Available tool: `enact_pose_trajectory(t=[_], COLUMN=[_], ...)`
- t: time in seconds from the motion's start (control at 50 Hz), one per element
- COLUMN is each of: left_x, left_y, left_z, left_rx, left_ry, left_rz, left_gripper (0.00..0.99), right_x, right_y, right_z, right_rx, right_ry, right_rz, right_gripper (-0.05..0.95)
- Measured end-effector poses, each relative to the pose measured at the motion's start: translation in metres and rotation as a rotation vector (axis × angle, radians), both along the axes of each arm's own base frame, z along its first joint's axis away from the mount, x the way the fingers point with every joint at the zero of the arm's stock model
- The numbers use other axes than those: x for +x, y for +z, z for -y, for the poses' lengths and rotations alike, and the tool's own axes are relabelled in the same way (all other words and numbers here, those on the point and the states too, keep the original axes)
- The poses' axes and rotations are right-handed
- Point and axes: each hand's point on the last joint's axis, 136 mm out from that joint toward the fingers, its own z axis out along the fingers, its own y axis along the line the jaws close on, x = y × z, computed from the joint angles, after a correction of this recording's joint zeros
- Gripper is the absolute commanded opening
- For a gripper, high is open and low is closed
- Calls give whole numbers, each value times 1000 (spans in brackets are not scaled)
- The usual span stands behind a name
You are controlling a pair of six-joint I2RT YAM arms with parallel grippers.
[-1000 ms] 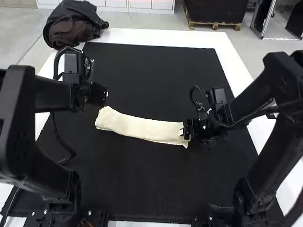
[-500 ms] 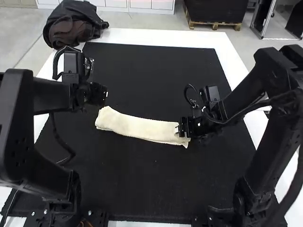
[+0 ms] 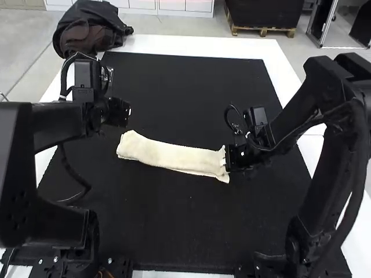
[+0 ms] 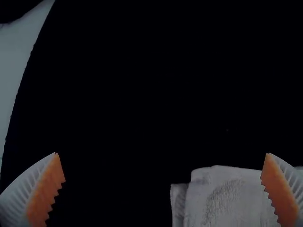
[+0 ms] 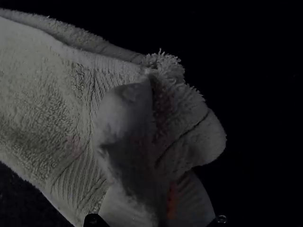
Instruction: Fold the towel.
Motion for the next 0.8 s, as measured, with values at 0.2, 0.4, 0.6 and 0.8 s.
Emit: enact_pose_trajectory(t=[0.2,0.4,0.6,0.8], left_x=[-2,-4,-4,-4], left_y=[2,9,9,10], left_z=[0,-2,-4,-6], left_rx=[0,1,-11,-17], left_ry=[4,15,32,53], left_rz=[0,20,19,26], left_gripper=[970,970,970,970], right_x=[-3,-4,5,15], right_y=[2,38,79,102], right_z=[-2,-2,-7,-24], right_rx=[6,38,76,118], right_ry=[11,15,17,34], right_rz=[-29,17,93,126], right_gripper=[-25,-25,-25,-25])
